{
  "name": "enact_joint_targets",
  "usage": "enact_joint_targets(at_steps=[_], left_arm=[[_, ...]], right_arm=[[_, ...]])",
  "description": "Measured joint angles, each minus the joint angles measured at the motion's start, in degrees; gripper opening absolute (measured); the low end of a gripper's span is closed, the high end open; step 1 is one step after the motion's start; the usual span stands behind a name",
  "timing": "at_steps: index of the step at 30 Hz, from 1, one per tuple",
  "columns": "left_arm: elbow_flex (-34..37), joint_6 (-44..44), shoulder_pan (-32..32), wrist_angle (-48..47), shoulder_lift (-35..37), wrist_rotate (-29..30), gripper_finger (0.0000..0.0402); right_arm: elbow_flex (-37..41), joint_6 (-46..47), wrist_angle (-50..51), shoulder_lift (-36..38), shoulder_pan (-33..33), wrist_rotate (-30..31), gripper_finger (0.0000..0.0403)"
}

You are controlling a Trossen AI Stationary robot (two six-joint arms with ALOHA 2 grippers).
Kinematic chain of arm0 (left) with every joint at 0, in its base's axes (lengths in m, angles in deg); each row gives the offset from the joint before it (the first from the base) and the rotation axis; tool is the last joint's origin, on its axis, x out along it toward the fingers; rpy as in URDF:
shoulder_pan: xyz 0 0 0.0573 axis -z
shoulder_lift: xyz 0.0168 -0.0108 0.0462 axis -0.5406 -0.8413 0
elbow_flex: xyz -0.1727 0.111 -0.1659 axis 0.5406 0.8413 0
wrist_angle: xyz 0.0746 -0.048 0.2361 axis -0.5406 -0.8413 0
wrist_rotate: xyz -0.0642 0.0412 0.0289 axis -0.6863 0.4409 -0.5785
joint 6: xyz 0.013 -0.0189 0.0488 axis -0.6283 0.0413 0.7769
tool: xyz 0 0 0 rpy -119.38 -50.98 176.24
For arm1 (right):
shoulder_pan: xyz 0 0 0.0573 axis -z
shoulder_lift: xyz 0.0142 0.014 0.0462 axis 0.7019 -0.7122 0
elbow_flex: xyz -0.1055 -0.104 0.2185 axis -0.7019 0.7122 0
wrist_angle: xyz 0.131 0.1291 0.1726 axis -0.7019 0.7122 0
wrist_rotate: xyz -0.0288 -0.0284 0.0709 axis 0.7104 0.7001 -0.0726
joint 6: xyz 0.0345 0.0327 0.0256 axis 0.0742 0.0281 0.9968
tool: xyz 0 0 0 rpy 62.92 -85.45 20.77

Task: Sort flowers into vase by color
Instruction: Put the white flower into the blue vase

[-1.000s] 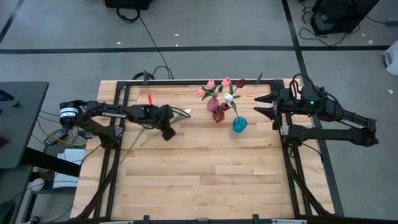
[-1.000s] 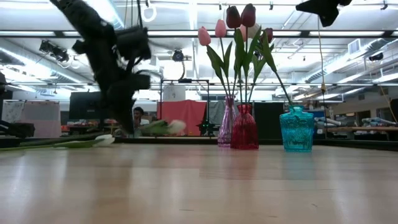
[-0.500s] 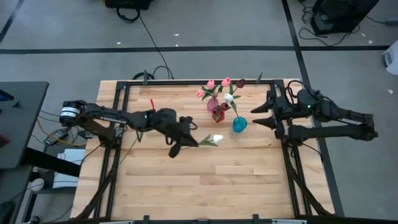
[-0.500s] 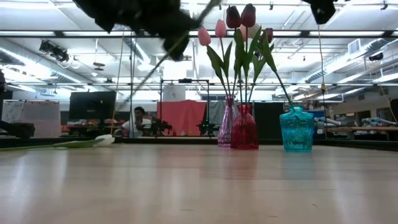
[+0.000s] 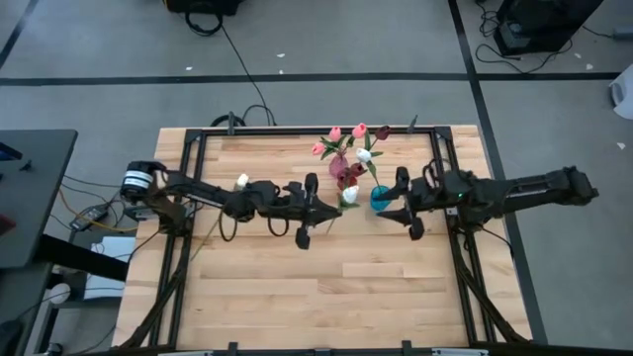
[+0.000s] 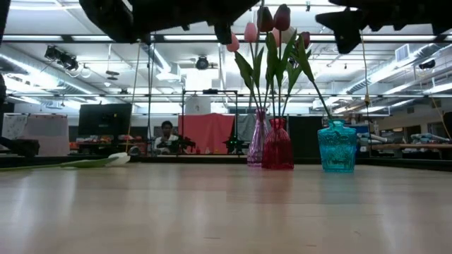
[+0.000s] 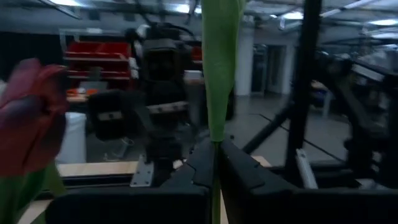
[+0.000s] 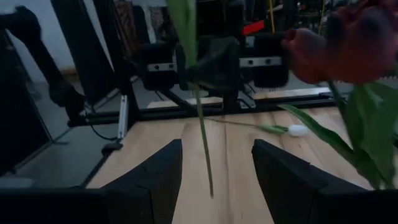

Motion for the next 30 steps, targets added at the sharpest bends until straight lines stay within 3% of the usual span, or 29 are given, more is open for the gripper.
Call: enact_joint_targets(at_steps=[8,15,20,25,30], left_arm=[[-7.9,-1.5,0.3,-0.7,-7.1,1.3,0.0021],[-15.1,-0.5,0.5,-9.0,-9.7,1.0,0.0021],[-16.6,1.8,0.5,-11.0,-10.6,1.7,0.0021],[-16.7,1.7,0.5,-12.1,-10.9,1.7,0.0021],[-16.7,1.7,0.4,-14.6,-10.9,1.8,0.0045]], right_arm=[[0.0,-4.4,-10.3,-12.3,-5.2,5.9,0.0207],[0.0,-7.6,-15.0,-17.4,-8.0,12.6,0.0193],[0.0,-9.2,-18.8,-18.6,-8.9,13.7,0.0168],[0.0,-9.5,-19.6,-18.8,-9.0,14.3,0.0123],[0.0,-8.9,-18.7,-18.9,-9.0,14.2,0.0028]])
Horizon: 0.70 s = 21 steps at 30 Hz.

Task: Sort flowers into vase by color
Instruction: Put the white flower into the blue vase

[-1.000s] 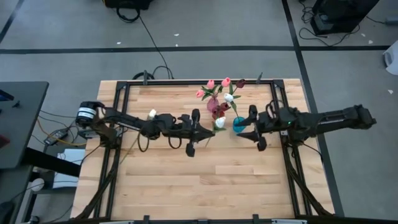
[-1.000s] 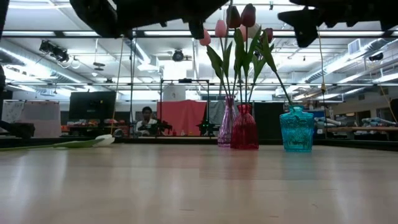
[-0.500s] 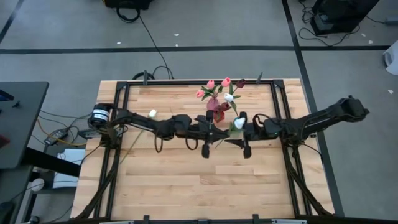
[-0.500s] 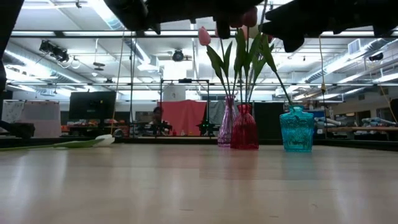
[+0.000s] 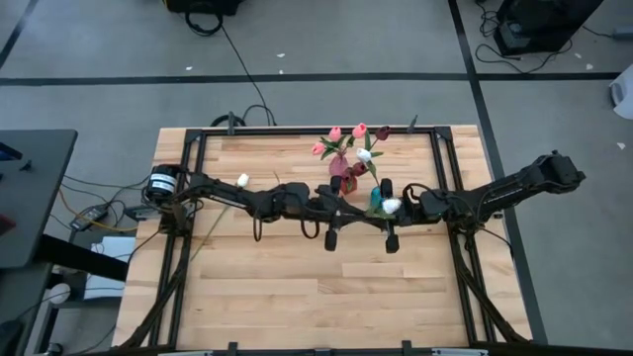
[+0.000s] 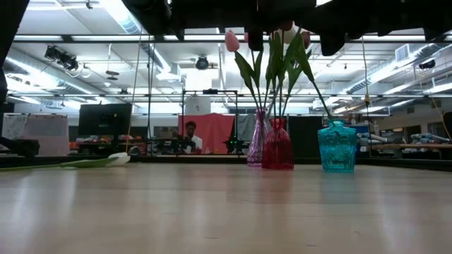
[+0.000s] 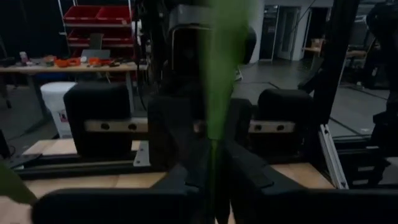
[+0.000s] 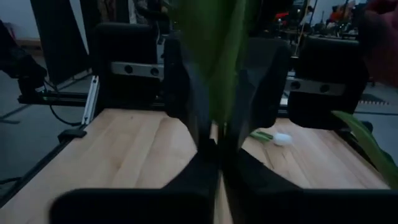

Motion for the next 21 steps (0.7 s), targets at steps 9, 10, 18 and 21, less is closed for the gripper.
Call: enact_joint_targets(at_steps=[9,10,18,21], left_arm=[[0.0,2.7,0.0,-10.4,4.4,-0.5,0.015],[0.0,3.5,0.1,-12.2,5.2,-0.5,0.0154],[0.1,4.6,1.9,-21.2,5.7,-0.9,0.0158],[0.1,4.8,2.9,-22.1,5.7,-0.9,0.0158]], right_arm=[[-4.2,7.2,23.2,8.0,0.1,3.3,0.0012],[-5.7,8.1,28.0,9.4,0.0,3.9,0.001],[-16.1,14.6,58.3,15.8,0.4,17.9,0.0011],[-17.5,13.3,61.2,17.4,1.4,20.0,0.0012]])
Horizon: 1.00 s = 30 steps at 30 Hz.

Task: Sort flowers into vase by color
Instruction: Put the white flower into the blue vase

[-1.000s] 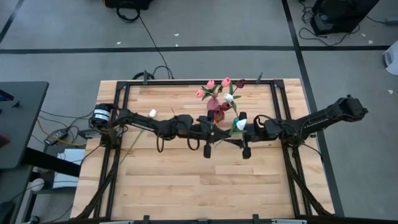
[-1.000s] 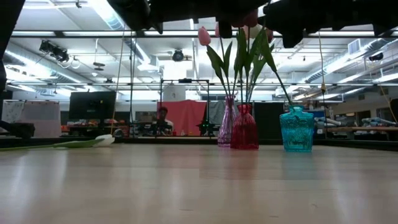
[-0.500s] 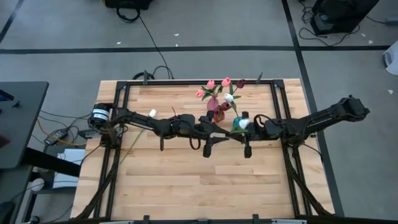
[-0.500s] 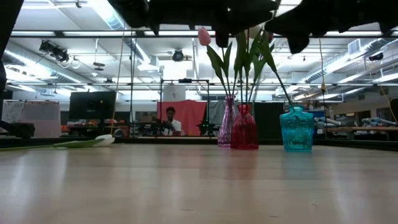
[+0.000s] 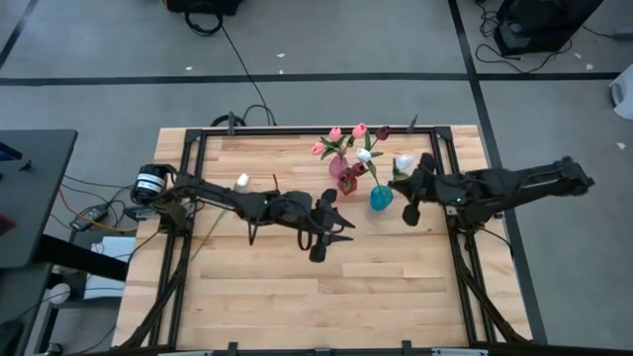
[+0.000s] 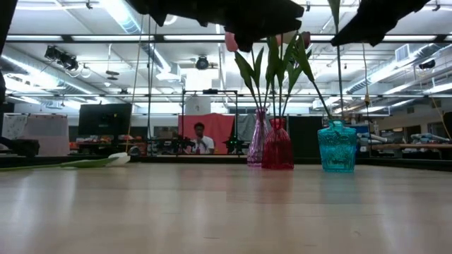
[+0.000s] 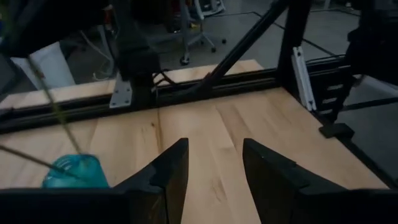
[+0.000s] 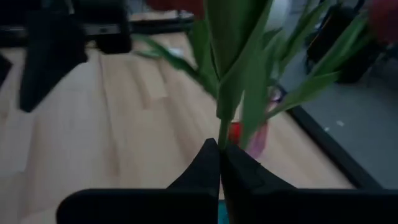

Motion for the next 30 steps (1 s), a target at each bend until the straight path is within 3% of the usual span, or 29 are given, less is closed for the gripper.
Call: enact_joint_targets(at_steps=[16,21,24,28,30], left_arm=[[0.7,0.2,3.7,-13.6,2.4,4.0,0.0158],[8.6,-4.4,3.3,-2.3,2.4,5.6,0.0158],[15.1,-9.0,2.8,2.5,2.4,9.5,0.0158],[20.0,-14.8,2.1,-0.3,5.0,15.3,0.0158],[20.8,-17.9,1.7,-6.1,6.8,17.3,0.0158]], right_arm=[[-0.2,-4.5,-1.2,6.2,5.1,-0.9,0.0012],[2.6,-3.5,-2.9,4.8,6.4,-1.0,0.0012],[5.4,-2.5,-5.3,4.8,7.3,-1.2,0.0012],[8.9,-0.2,-5.1,4.8,8.8,-2.5,0.0012],[10.5,0.2,-5.0,4.5,9.5,-3.9,0.0015]])
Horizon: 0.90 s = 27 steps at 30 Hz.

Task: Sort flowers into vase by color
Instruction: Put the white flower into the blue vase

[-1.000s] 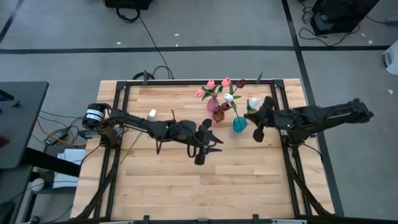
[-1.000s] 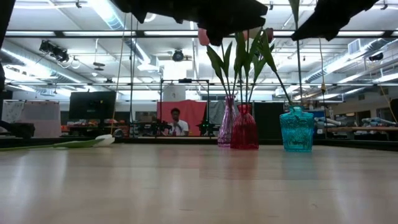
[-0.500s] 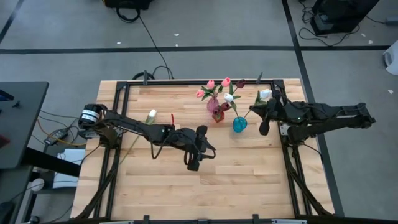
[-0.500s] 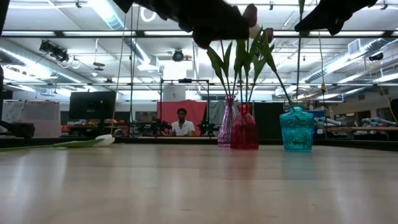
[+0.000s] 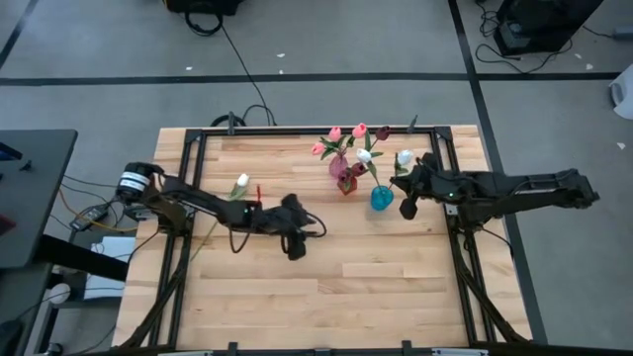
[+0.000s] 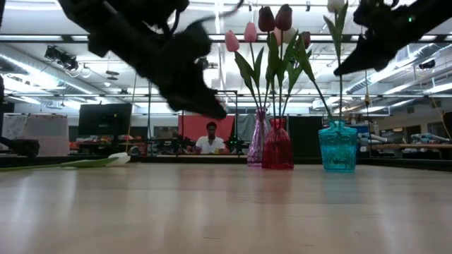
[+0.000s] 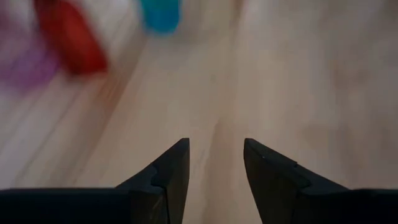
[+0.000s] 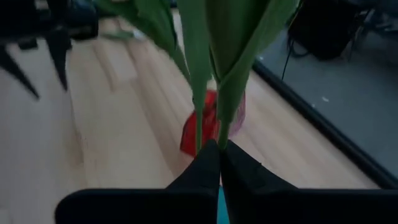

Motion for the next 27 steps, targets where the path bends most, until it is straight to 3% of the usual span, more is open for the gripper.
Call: enact_joint_targets(at_steps=[7,16,21,24,27], left_arm=[[0.0,-13.2,-2.3,-24.8,4.3,10.3,0.0158],[-1.6,-24.7,-3.8,-52.3,6.6,10.1,0.0158],[-2.7,-32.2,-3.8,-68.7,7.0,10.5,0.0158],[-2.8,-34.9,-4.2,-76.6,6.9,7.4,0.0158],[-1.2,-34.7,-4.8,-76.6,7.0,5.3,0.0158]], right_arm=[[3.3,0.8,0.1,-2.2,3.0,-1.8,0.006],[-8.4,0.7,15.0,-2.4,4.5,-7.7,0.0141],[-16.1,3.0,24.7,-2.2,4.5,-7.8,0.0152],[-18.2,2.9,25.7,-1.6,4.5,-7.8,0.0152],[-18.5,2.2,25.5,-0.8,4.5,-7.8,0.0151]])
